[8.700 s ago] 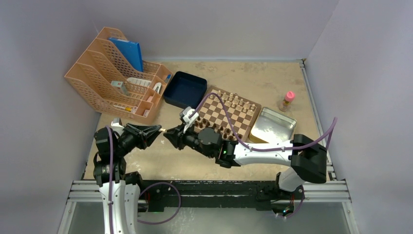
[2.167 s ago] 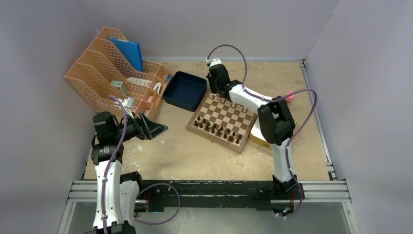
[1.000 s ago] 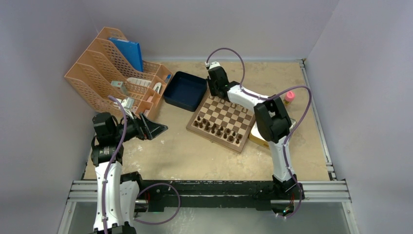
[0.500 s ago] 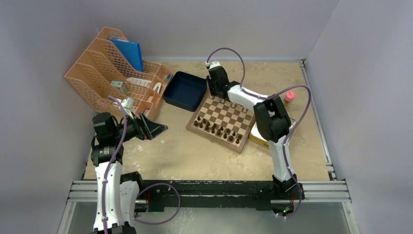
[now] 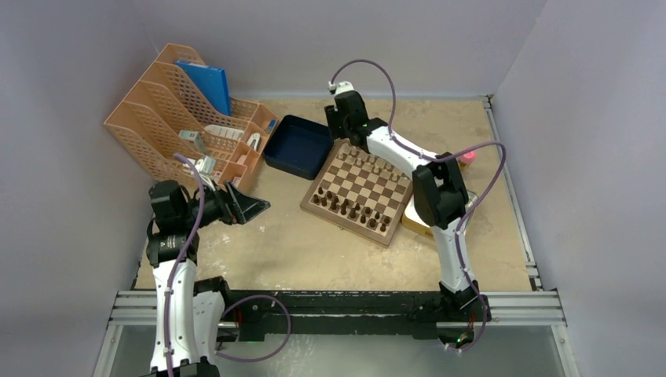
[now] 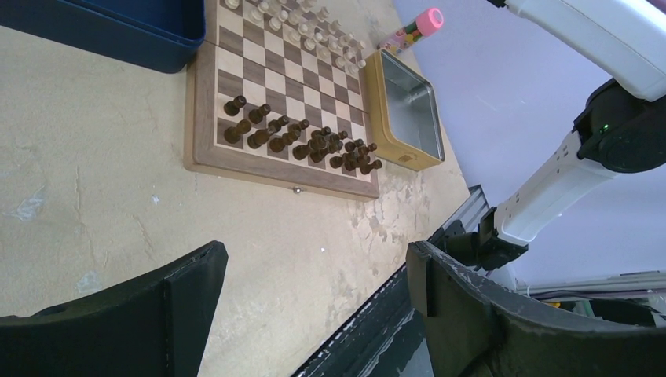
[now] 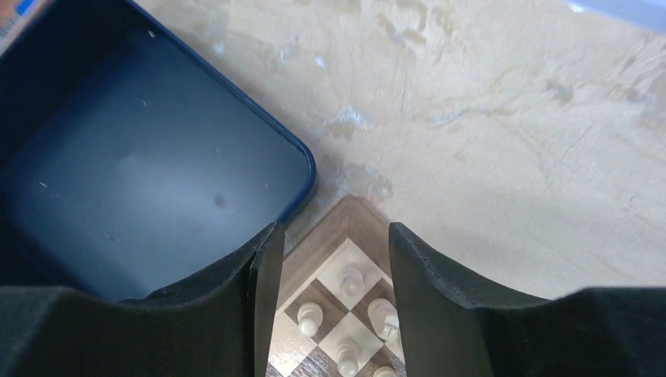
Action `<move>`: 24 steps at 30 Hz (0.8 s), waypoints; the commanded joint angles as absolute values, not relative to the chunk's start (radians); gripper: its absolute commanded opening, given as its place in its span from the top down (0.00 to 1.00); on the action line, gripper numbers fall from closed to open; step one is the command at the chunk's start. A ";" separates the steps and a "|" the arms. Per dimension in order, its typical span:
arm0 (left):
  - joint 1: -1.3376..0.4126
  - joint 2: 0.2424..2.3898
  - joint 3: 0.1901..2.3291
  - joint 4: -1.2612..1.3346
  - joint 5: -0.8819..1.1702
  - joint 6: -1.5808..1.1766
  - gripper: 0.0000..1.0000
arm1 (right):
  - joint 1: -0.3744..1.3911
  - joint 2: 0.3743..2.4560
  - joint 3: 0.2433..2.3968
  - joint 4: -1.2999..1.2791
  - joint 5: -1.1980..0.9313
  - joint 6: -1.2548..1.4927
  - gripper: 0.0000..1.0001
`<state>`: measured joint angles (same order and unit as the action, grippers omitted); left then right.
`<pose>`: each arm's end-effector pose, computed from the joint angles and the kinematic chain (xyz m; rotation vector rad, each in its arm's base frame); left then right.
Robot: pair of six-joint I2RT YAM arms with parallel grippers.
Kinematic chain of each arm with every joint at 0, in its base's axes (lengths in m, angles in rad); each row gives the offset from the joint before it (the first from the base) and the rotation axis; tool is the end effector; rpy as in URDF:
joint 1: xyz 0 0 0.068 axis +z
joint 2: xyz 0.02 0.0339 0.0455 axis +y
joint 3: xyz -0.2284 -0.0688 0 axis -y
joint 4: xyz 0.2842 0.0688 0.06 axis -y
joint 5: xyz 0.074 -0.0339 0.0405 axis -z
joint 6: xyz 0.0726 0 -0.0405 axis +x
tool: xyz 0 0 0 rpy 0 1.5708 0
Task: Set up the chess pieces on the board
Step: Place the chess piece on the chessboard.
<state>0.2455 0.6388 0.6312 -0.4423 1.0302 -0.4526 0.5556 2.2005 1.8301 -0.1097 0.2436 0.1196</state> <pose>0.2301 -0.0065 0.2591 -0.0151 1.9633 -1.1617 0.4929 0.2854 0.1844 -0.2925 2.0189 0.1739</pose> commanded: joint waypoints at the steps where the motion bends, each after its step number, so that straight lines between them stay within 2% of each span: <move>1: 0.242 0.649 0.728 -0.425 1.024 -0.446 0.15 | 0.554 2.116 1.887 -0.155 0.239 0.118 0.42; 3: 0.242 0.661 0.776 -0.443 1.020 -0.449 0.15 | 0.554 2.053 1.870 -0.170 0.228 0.123 0.37; 7: 0.242 0.680 0.857 -0.489 0.998 -0.449 0.15 | 0.554 1.878 1.763 -0.190 0.206 0.152 0.21; 10: 0.242 0.688 0.889 -0.511 1.001 -0.452 0.15 | 0.554 1.701 1.619 -0.162 0.200 0.177 0.02; 24: 0.242 0.738 1.030 -0.670 1.070 -0.413 0.14 | 0.555 0.914 1.105 -0.168 0.108 0.311 0.01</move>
